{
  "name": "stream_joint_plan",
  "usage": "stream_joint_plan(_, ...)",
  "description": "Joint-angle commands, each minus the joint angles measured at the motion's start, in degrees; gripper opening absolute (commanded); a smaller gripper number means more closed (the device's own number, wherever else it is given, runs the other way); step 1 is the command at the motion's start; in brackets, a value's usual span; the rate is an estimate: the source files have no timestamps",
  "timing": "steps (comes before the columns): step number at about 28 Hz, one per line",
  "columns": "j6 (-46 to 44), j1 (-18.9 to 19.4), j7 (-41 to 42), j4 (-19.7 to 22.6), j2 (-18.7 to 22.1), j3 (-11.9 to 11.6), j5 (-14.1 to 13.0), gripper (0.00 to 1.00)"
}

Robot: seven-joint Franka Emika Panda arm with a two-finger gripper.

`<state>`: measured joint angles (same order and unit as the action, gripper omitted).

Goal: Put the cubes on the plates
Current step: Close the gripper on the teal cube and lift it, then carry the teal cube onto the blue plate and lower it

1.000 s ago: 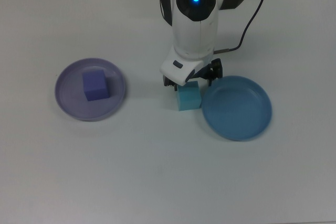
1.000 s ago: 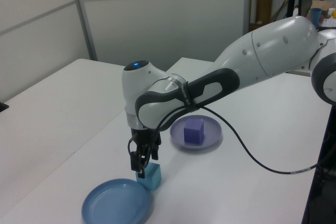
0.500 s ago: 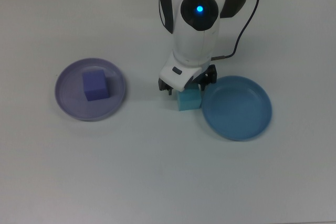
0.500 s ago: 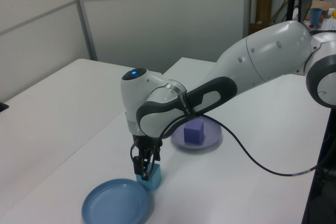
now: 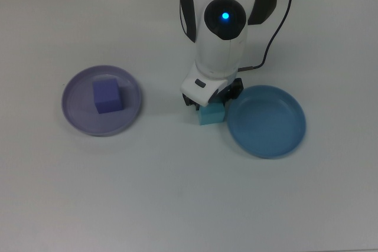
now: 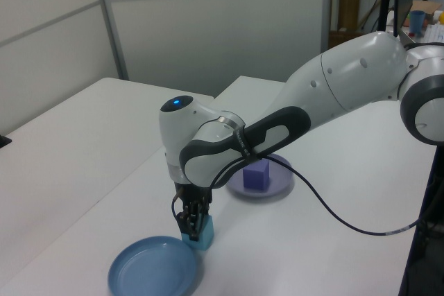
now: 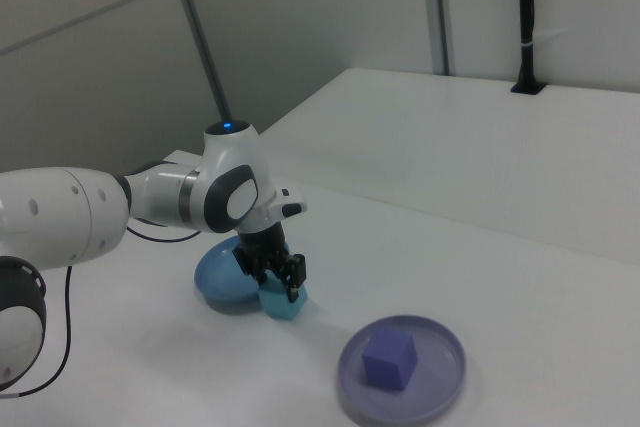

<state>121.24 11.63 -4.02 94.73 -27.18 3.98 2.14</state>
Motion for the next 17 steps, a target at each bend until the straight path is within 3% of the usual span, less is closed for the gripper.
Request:
stream_joint_plan(1,0.58,0.50,-1.43,0.45,1.16,-0.28,0.24,0.09)
stream_joint_plan(10,-4.17,0.32,-1.51,-0.86,6.00,-0.20,-1.44,0.09)
stream_joint_plan(17,-3.55,2.52,-4.84,-5.17,4.34,1.38,-0.91,0.13)
